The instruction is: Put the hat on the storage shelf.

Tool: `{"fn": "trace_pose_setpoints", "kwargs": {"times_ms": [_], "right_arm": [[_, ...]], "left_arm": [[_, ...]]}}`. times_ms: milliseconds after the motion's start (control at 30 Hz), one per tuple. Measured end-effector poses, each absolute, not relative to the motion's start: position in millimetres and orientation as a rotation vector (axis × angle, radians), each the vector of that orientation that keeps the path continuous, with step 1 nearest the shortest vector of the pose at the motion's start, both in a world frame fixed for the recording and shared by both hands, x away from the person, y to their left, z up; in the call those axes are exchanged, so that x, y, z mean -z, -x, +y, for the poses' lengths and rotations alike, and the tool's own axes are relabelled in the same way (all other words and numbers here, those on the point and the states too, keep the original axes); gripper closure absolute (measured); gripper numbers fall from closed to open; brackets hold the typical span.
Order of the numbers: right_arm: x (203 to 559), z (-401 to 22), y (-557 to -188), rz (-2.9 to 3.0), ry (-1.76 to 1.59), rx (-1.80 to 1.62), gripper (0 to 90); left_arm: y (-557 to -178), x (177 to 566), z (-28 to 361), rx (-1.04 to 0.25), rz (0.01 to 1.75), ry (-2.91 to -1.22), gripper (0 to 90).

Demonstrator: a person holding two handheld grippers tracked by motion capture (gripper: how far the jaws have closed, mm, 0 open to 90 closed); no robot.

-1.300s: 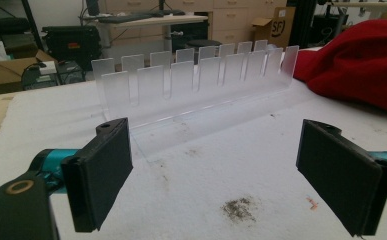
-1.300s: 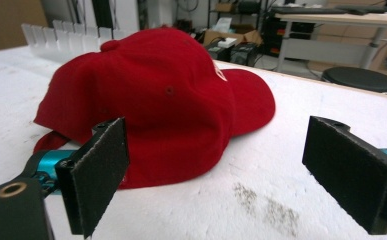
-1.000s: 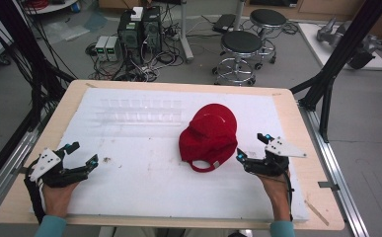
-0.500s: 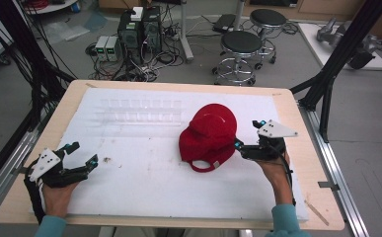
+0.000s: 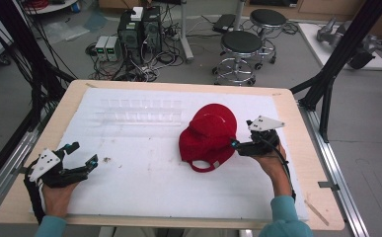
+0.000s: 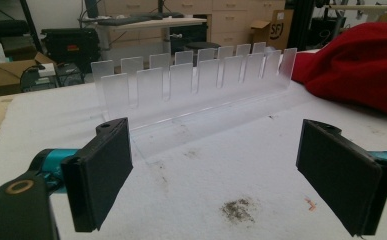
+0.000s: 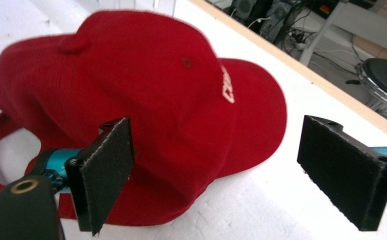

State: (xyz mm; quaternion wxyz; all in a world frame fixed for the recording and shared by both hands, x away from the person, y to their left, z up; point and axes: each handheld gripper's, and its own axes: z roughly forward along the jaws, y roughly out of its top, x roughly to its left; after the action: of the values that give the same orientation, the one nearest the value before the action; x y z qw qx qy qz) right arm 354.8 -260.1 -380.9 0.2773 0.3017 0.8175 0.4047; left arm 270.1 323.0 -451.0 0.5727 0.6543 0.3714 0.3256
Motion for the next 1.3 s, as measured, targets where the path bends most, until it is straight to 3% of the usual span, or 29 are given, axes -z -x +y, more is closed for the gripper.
{"fn": "trace_pose_setpoints", "kwargs": {"times_ms": [233,367,433,500,533,567,600,633,767,800,967,1300], "right_arm": [[389.5,-252.4,-356.8,2.276,-0.787,-1.036,15.7],[394.6,-248.3,-359.8,2.318,-0.784,-0.991,21.5],[397.6,-246.2,-362.9,2.336,-0.798,-0.966,32.7],[398.6,-245.5,-363.6,2.342,-0.798,-0.958,36.1],[400.3,-243.7,-364.7,2.36,-0.81,-0.948,45.6],[400.3,-243.7,-364.7,2.36,-0.81,-0.948,45.6],[401.4,-241.4,-364.7,2.37,-0.809,-0.936,57.6],[401.7,-240.1,-364.9,2.376,-0.798,-0.935,62.4],[402.2,-236.1,-365.1,2.379,-0.832,-0.935,72.5],[402.9,-234.6,-365.3,2.371,-0.864,-0.948,78.6],[401.0,-234.2,-363.8,2.359,-0.904,-0.991,86.2],[392.9,-227.5,-351.8,2.375,-0.931,-1.147,87.2]], "left_arm": [[-269.8,451.1,323.4,-0.763,0.868,-1.531,14.9],[-269.8,451.1,323.2,-0.765,0.867,-1.531,14.9],[-269.7,451.1,323.3,-0.763,0.868,-1.531,14.9],[-269.7,451.0,323.3,-0.763,0.869,-1.531,14.9],[-269.9,451.0,323.3,-0.763,0.868,-1.533,14.9],[-269.9,451.0,323.3,-0.763,0.868,-1.533,14.9],[-269.9,451.0,323.3,-0.763,0.868,-1.534,14.9],[-269.9,451.0,323.2,-0.763,0.868,-1.534,14.9],[-269.9,451.0,323.2,-0.763,0.868,-1.533,14.9],[-269.9,451.0,323.2,-0.763,0.868,-1.534,14.9],[-270.1,451.0,323.2,-0.762,0.87,-1.532,14.9],[-270.1,451.0,323.1,-0.763,0.87,-1.532,14.9]]}}
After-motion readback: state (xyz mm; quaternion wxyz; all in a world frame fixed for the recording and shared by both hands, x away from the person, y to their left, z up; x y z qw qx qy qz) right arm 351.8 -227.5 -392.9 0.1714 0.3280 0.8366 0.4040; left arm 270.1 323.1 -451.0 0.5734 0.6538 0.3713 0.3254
